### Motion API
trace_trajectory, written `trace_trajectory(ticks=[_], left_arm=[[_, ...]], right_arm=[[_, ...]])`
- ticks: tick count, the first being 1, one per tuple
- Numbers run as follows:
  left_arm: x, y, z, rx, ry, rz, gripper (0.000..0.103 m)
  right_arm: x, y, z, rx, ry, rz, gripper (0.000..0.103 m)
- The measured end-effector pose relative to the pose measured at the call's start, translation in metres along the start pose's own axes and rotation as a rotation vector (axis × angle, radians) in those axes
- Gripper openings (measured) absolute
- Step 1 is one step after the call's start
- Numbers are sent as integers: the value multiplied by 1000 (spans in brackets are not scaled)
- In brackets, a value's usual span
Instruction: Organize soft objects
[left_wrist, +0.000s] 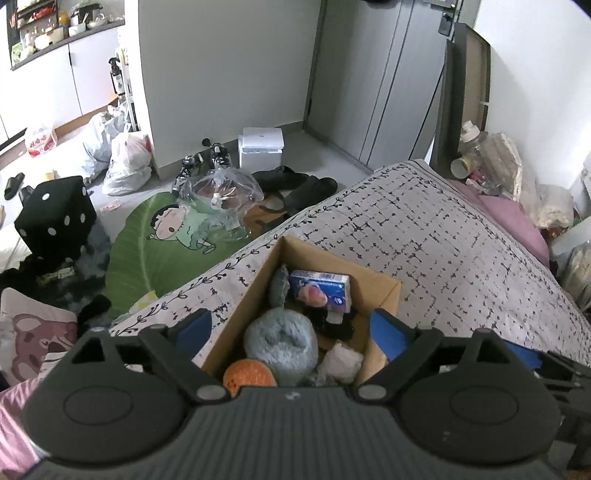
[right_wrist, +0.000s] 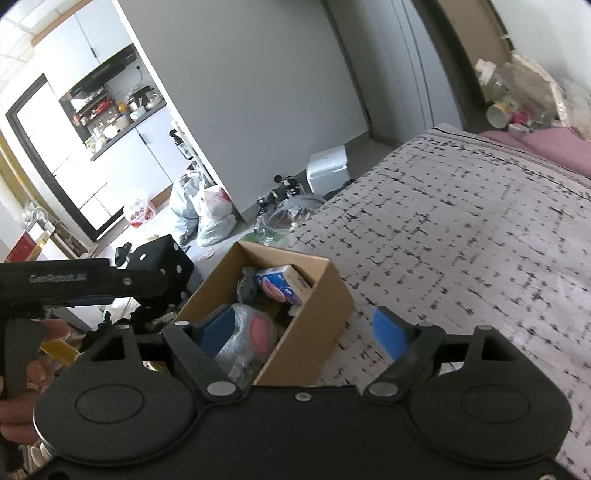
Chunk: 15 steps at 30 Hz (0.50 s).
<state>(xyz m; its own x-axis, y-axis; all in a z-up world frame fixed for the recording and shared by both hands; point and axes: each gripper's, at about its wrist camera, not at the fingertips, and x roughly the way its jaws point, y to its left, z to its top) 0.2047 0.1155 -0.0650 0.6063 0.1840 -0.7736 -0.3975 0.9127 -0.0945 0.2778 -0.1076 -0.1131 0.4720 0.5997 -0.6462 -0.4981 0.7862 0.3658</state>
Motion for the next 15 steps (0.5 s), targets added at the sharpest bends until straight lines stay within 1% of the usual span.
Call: trace_trajectory(ticks=[2,4,5,7,8,11,13,15], left_arm=[[-8,-2,-4,1,3,2,97],[-15,-3,-9,-3,10,0,98],[-19,-3,-11,-4,11,0,99],[-27,-4,-16,-7,7,0,100],[-31,-4,-18,-11,3,1,101],[-45,-6,-24,-18,-8,-6,102],[-54,-8,-30,-10,-18,-12,103],[-61,-11,-35,-3,-25,-16,103]], right_arm=[[-10,-4,-3,9,-3,-2,82],[-20,-8,-5,23,-6,-5,83],[-26,-9,-7,26,-7,-14,88],[-37,-10,-11,21,-25,-50,95],[-42,-11,-12,19,-31,-60,95],[-57,-12,-13,30,-23,-53,96],[-69,-8,-13,14,-29,-85,101],[-81,-5,-15,9,-49,-127,102]])
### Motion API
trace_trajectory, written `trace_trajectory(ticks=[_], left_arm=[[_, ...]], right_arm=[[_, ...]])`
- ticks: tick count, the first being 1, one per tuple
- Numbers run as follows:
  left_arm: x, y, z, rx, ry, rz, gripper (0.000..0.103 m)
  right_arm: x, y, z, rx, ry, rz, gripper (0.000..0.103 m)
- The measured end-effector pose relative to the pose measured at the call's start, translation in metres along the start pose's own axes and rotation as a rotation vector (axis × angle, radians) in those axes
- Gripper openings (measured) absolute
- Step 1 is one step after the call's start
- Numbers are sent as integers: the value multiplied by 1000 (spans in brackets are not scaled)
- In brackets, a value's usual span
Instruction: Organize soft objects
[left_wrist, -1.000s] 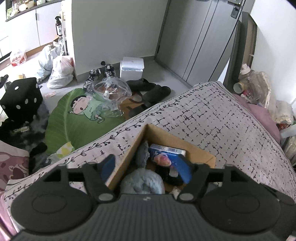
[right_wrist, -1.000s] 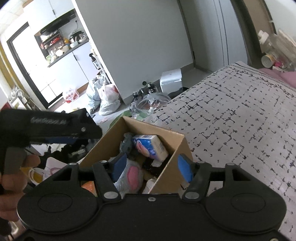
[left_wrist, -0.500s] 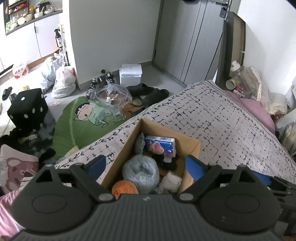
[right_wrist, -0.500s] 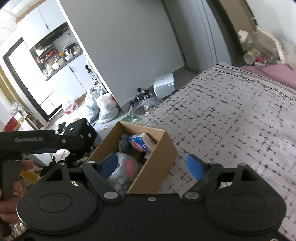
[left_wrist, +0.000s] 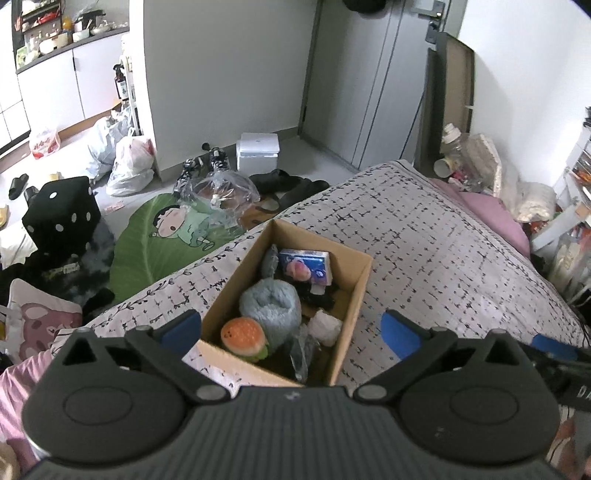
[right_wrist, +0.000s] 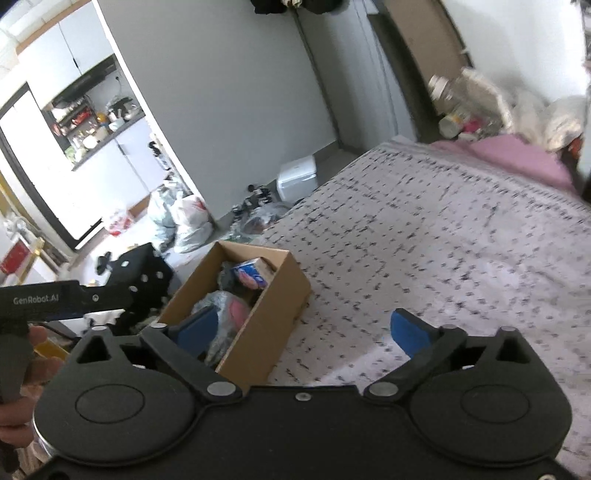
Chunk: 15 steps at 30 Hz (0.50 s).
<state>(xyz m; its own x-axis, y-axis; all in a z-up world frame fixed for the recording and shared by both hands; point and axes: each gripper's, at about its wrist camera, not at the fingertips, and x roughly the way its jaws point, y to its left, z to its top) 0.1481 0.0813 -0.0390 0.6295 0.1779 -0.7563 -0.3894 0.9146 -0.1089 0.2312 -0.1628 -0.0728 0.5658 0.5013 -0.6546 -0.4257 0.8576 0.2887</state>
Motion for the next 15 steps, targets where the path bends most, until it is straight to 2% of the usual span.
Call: trace_trajectory(ticks=[6,15], left_arm=[[-23,-7,-17,0,-25,-22,103],[-62,-13,-36,42,-59,-30,103]], right_arm=[[-32,-5,-3,39,-30,-12,103],[-79,-1,-15,52,-30,5,103]])
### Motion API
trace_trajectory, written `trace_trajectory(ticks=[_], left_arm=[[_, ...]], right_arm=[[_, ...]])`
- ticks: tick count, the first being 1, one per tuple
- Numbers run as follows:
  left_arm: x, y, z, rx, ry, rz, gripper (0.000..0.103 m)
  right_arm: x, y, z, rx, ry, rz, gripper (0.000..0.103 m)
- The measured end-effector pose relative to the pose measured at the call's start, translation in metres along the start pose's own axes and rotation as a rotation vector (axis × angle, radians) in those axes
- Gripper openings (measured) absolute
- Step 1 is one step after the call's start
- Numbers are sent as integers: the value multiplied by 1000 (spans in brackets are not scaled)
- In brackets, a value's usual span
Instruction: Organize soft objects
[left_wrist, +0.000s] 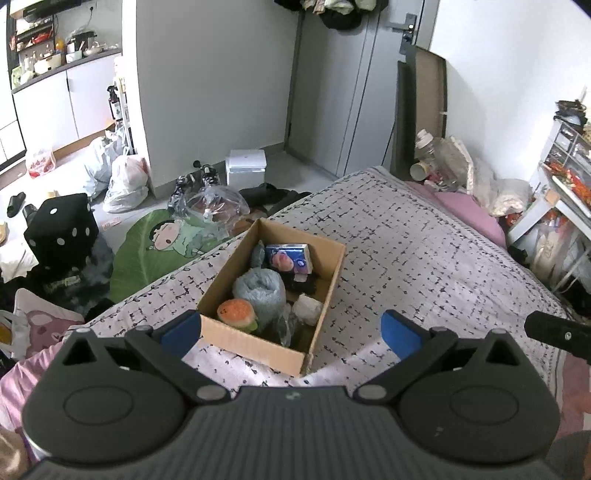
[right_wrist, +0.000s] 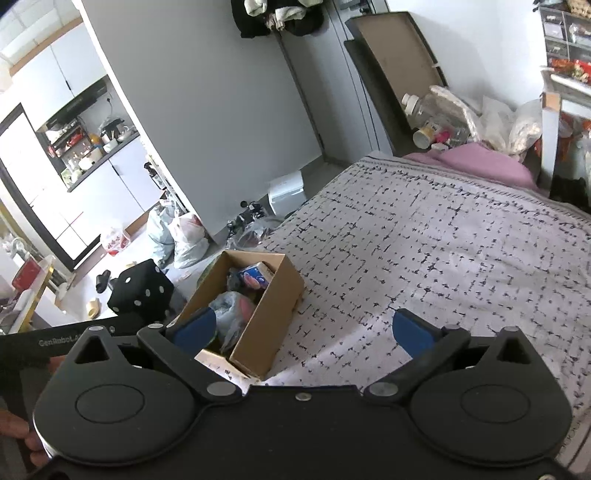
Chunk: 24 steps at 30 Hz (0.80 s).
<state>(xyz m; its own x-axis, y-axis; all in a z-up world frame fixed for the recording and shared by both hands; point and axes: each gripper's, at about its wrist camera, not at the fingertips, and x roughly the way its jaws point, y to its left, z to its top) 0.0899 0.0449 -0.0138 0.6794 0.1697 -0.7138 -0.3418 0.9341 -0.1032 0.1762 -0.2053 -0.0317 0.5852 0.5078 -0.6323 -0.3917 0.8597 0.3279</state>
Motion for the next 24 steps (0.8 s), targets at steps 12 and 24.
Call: trace_trajectory(ticks=[12,24], left_arm=[[-44,-15,-21,65,-35,-52,103],[-72,-27,-41,126,-40,-75,103]], right_arm=[[-46,-3,-19,-10,-30,-49,103],[-74,-2,-47,-41,-39,-95,103]])
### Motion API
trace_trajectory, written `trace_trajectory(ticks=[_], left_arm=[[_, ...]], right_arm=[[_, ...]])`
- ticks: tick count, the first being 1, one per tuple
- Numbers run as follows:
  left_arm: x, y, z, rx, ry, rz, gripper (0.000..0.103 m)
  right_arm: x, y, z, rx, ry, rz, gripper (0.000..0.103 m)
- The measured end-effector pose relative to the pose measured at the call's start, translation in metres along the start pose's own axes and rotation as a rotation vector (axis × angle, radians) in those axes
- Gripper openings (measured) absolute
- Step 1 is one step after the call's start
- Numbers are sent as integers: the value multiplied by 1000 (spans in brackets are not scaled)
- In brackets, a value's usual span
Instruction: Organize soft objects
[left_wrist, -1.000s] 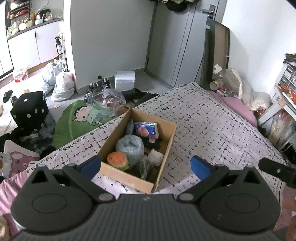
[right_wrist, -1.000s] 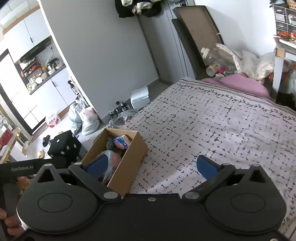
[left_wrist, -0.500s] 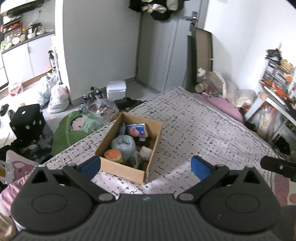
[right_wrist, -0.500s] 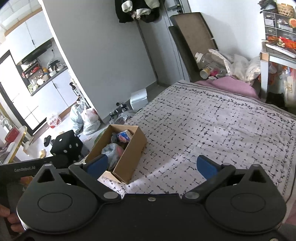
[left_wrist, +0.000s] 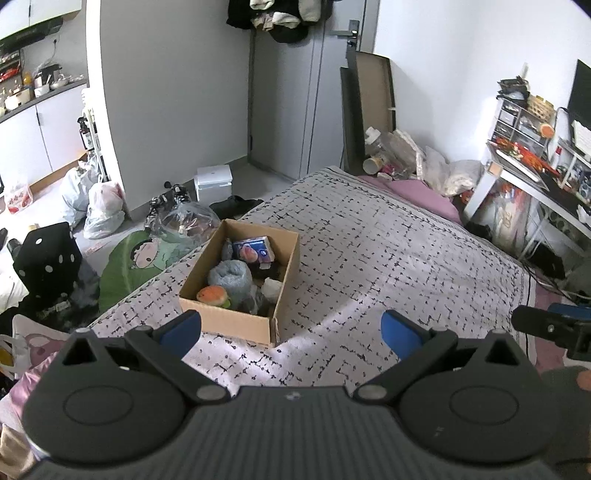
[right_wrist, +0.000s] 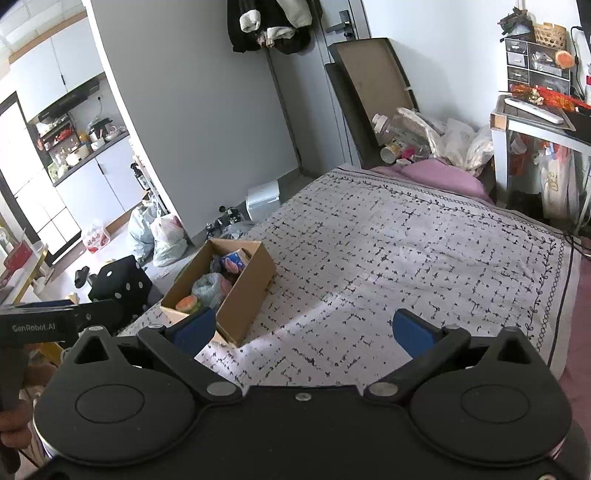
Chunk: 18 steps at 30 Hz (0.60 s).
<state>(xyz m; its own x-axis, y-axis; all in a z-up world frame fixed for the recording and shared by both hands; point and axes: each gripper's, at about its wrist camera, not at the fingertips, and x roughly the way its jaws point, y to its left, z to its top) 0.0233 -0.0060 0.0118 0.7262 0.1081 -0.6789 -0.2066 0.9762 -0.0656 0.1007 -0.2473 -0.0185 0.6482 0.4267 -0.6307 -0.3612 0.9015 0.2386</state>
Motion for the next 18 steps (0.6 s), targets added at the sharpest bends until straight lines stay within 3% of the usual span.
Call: trace_trajectory(ticks=[18], left_arm=[[-15,-1,-31,12,15,-26,103]], right_arm=[[-15,4,-23,-4,11,-73,103]])
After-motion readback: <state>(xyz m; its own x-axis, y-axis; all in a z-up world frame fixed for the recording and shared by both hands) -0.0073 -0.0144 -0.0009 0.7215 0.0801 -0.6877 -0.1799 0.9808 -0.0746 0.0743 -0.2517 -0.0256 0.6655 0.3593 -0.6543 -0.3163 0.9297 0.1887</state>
